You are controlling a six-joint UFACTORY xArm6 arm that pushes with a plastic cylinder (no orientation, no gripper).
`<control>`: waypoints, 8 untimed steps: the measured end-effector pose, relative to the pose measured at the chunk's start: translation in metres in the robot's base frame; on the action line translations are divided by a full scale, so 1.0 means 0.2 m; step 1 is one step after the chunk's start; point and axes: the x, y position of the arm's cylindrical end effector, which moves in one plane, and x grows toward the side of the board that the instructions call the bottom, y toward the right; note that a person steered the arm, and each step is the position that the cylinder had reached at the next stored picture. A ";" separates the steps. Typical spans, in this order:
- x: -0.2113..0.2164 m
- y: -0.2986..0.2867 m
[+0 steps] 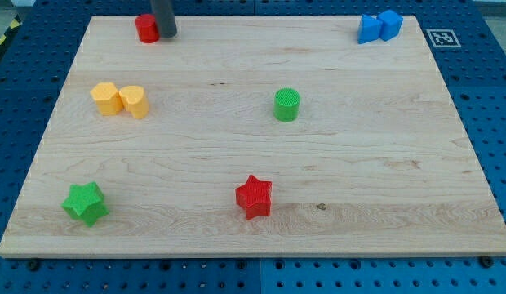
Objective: Push the green circle towards the bottom center
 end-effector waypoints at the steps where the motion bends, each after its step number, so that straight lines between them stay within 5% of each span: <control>1: 0.00 0.05; 6: 0.82 1.14; 8: 1.04 1.15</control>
